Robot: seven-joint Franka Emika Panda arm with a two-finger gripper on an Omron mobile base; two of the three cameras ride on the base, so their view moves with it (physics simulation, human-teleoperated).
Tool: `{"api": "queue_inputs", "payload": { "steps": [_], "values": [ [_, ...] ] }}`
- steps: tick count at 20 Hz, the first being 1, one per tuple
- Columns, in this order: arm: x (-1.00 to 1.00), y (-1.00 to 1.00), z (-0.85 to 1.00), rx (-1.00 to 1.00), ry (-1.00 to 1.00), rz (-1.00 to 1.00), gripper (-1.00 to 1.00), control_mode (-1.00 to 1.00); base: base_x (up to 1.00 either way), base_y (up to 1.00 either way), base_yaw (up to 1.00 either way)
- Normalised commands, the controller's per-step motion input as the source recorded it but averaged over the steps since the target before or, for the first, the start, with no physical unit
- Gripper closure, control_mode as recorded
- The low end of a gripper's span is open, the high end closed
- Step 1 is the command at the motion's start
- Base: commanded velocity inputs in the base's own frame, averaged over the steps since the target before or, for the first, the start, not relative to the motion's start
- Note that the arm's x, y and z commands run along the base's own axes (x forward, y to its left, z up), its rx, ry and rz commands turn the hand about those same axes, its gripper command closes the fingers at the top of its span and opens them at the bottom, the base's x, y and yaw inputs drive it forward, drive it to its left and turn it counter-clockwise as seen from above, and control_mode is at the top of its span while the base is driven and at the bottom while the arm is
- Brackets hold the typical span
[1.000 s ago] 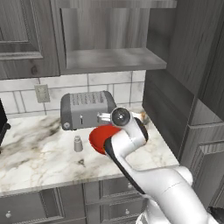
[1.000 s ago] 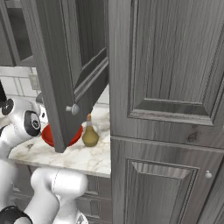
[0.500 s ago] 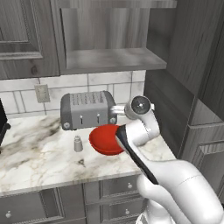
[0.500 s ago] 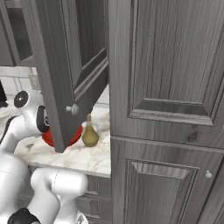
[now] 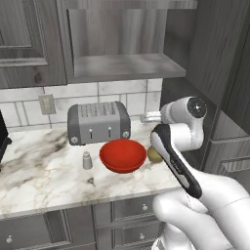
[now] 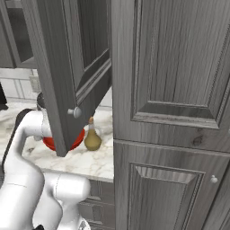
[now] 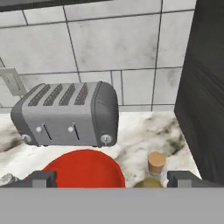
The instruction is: Retrieve the bottle and the shaker from the cabinet and place them next to the mixing bowl on the counter. Then add garlic from the fridge to the mixing bowl.
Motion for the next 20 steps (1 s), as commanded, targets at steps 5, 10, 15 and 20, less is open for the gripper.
{"api": "queue_inputs", "payload": {
  "steps": [5,10,15,20],
  "values": [
    [-0.89,-0.06,0.86,0.00,-0.13,0.06,-1.00,-1.00,0.00,0.00,0.00],
    [-0.95,0.01,0.90,0.00,-0.02,0.00,-1.00,-1.00,0.00,0.00,0.00],
    [-1.00,0.00,0.70,0.00,0.13,0.00,-1.00,-1.00,0.00,0.00,0.00],
    [-0.98,0.00,0.10,0.00,0.19,0.00,-1.00,-1.00,0.00,0.00,0.00]
  ]
}}
